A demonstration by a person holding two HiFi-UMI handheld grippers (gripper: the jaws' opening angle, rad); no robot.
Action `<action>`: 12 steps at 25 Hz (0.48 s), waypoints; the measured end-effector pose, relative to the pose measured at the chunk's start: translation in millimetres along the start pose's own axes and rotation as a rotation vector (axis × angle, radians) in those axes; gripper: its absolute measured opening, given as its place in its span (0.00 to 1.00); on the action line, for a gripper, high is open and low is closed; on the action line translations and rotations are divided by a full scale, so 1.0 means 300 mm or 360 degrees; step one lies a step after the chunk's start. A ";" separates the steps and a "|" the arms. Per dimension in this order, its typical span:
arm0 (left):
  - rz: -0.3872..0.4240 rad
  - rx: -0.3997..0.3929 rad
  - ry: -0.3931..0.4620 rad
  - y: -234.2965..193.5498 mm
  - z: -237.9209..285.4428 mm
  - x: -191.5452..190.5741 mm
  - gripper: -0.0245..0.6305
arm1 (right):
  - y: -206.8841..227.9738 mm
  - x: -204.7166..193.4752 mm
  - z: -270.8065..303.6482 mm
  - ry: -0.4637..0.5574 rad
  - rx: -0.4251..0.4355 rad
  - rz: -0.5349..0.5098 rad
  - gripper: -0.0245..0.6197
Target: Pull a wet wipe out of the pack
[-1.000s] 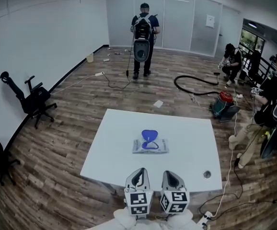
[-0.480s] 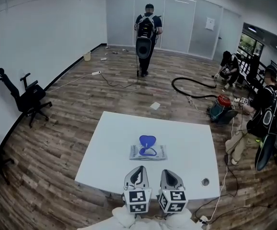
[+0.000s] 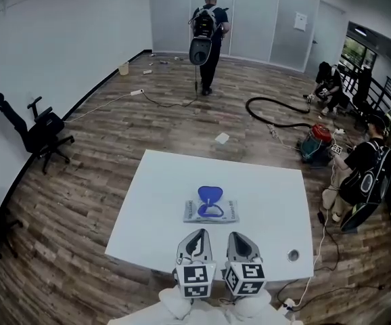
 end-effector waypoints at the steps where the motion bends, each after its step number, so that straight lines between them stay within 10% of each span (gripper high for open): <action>1: -0.0003 0.0007 -0.0013 0.004 0.001 -0.006 0.03 | 0.001 -0.003 -0.003 0.0003 0.0023 0.0016 0.05; 12: -0.0092 0.0017 -0.0091 0.025 0.009 -0.057 0.03 | 0.070 -0.068 0.117 -0.0082 0.0185 0.0148 0.05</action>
Point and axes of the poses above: the fingertips, and each gripper's own axes: z forward along the fingers, y to its right, x out of its top, the point moved 6 cm from there along -z, backward along the fingers, and after that the axes turned 5 degrees about -y, right-handed, at the moved point
